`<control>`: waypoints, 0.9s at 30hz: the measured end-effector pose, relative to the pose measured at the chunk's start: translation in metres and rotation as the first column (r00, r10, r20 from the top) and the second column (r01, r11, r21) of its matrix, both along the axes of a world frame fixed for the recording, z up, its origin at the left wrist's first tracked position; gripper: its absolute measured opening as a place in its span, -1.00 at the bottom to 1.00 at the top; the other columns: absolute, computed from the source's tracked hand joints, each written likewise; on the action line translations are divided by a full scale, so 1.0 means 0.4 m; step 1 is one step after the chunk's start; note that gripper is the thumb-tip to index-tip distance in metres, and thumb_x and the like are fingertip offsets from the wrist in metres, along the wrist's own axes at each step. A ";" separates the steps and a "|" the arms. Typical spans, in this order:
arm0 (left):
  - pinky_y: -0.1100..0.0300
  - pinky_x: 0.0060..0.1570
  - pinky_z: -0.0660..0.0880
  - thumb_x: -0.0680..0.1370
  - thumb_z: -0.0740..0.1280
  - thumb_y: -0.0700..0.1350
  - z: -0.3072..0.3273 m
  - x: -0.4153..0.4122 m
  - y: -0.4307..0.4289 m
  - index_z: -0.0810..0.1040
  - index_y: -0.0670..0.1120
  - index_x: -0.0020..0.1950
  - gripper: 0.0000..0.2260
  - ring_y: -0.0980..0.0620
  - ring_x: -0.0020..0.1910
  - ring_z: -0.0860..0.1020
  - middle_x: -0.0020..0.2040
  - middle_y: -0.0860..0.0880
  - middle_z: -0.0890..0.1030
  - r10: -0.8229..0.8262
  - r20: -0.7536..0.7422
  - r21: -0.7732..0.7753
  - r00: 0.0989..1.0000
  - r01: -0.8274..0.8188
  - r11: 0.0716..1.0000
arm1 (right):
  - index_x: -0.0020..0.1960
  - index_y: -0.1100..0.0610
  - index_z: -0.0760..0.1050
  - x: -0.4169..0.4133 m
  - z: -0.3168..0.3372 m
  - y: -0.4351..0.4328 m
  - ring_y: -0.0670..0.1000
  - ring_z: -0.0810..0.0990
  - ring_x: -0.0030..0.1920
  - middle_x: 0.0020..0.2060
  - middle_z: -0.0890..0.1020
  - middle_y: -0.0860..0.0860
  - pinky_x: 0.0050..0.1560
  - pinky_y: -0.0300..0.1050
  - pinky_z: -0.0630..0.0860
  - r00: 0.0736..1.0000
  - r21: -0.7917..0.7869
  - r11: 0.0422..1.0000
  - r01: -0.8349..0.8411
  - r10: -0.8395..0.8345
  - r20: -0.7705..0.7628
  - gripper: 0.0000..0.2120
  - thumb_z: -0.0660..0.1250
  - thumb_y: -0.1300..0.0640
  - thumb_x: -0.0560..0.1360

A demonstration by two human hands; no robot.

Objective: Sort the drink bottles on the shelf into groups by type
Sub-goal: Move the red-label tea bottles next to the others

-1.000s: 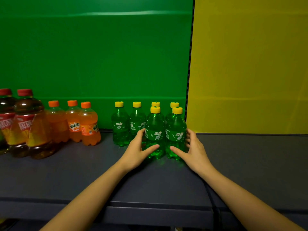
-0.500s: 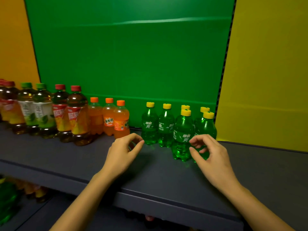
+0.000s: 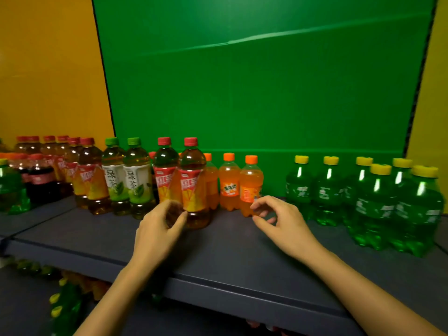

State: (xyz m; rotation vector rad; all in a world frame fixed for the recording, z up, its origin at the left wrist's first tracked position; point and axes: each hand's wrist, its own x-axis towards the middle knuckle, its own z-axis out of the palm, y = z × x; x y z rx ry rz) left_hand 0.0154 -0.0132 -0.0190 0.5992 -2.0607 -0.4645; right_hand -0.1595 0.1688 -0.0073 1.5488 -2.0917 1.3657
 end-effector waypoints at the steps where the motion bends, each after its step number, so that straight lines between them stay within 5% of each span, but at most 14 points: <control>1: 0.02 -0.19 0.54 0.47 0.35 -0.02 -0.002 0.006 -0.028 0.50 0.05 -0.05 -0.90 0.11 -0.20 0.56 -0.16 0.08 0.60 -0.007 0.004 -0.005 1.000 0.007 1.000 | -0.09 -0.06 0.48 0.009 -0.001 -0.039 -0.12 0.54 -0.15 -0.15 0.60 -0.10 -0.20 -0.30 0.47 1.000 -0.003 1.000 0.006 -0.006 0.015 -0.80 0.37 0.22 0.40; 5: 0.02 -0.07 0.50 0.46 0.36 -0.02 -0.002 0.010 -0.118 0.42 -0.04 0.17 -0.68 0.02 -0.04 0.53 0.03 0.03 0.53 -0.009 -0.007 0.030 1.000 0.009 0.999 | 0.07 0.08 0.48 0.041 0.002 -0.173 0.00 0.55 -0.09 -0.05 0.57 -0.02 -0.17 -0.27 0.45 0.992 -0.001 0.999 0.038 -0.037 0.121 -0.72 0.42 0.14 0.39; 10: -0.04 0.23 0.41 0.42 0.41 0.02 -0.001 -0.018 -0.211 0.19 -0.16 0.41 -0.33 -0.07 0.32 0.38 0.35 -0.11 0.37 -0.064 -0.021 0.148 0.998 0.067 0.987 | 0.33 0.13 0.26 0.073 0.016 -0.301 0.01 0.47 0.12 0.23 0.45 0.07 0.16 -0.04 0.48 0.950 0.046 0.999 0.009 -0.023 0.312 -0.33 0.49 0.04 0.33; 13: -0.11 0.27 0.40 0.33 0.46 0.08 0.001 -0.051 -0.242 0.15 -0.14 0.42 -0.20 -0.06 0.32 0.39 0.37 -0.12 0.36 -0.169 -0.056 0.303 0.984 0.178 0.936 | 0.41 0.10 0.13 0.089 0.021 -0.355 0.04 0.41 0.31 0.35 0.38 0.06 0.32 0.05 0.40 0.915 0.016 0.999 -0.030 0.021 0.402 -0.18 0.51 0.03 0.31; 20: 0.34 -0.09 0.43 0.33 0.52 -0.16 0.017 -0.108 -0.259 0.27 -0.03 0.25 -0.40 0.22 -0.03 0.48 0.01 0.13 0.47 -0.309 -0.197 0.484 0.930 0.366 0.795 | 0.41 0.11 0.12 0.121 0.008 -0.421 -0.01 0.45 0.23 0.27 0.46 0.04 0.12 -0.22 0.35 0.881 -0.068 0.998 0.018 0.017 0.474 -0.19 0.51 0.10 0.31; 27: 0.02 0.05 0.54 0.28 0.52 -0.25 0.017 -0.133 -0.273 0.39 -0.08 0.18 -0.46 -0.05 0.06 0.57 0.08 -0.10 0.57 -0.274 -0.261 0.577 0.925 0.377 0.724 | 0.34 0.08 0.23 0.125 0.007 -0.411 -0.06 0.48 0.04 0.12 0.52 0.02 0.01 -0.20 0.40 0.846 -0.121 0.991 0.062 0.012 0.533 -0.28 0.51 0.19 0.29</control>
